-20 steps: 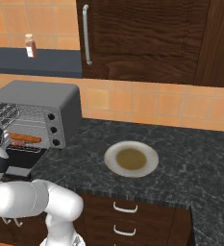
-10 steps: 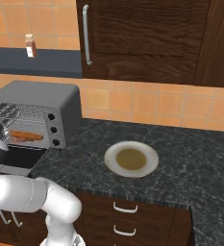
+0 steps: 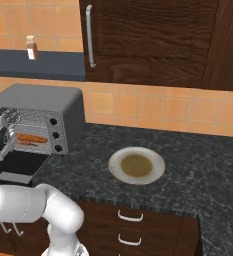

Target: Pick up the kebab skewer and baguette bread, and place them inside the toaster oven. Close the toaster oven door and start by setting the timer.

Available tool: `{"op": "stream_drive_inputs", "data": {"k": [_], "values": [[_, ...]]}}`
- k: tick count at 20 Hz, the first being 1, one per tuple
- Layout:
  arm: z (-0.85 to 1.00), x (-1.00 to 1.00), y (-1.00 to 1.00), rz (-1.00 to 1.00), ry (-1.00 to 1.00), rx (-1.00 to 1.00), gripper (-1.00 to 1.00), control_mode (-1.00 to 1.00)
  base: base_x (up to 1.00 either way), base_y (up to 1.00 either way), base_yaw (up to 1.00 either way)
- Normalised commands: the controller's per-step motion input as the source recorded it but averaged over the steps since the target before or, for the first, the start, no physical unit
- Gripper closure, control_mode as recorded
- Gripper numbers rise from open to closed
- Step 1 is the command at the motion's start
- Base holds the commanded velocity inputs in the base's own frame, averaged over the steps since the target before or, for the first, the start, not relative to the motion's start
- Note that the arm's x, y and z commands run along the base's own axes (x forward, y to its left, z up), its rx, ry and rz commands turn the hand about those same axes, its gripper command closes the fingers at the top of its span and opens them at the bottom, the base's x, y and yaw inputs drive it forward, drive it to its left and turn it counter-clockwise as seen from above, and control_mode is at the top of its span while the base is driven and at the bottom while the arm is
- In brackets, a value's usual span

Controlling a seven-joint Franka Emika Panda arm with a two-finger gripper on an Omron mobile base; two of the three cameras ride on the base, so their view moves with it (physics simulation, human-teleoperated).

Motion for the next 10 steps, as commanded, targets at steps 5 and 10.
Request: {"op": "stream_drive_inputs", "data": {"k": [5, 10], "values": [[-0.03, 0.40, -0.22, 0.00, -0.09, 0.00, -1.00, -1.00, 0.00, 0.00, 0.00], [-0.10, 0.54, -0.03, 0.00, -0.04, 0.00, -1.00, -1.00, 0.00, 0.00, 0.00]]}}
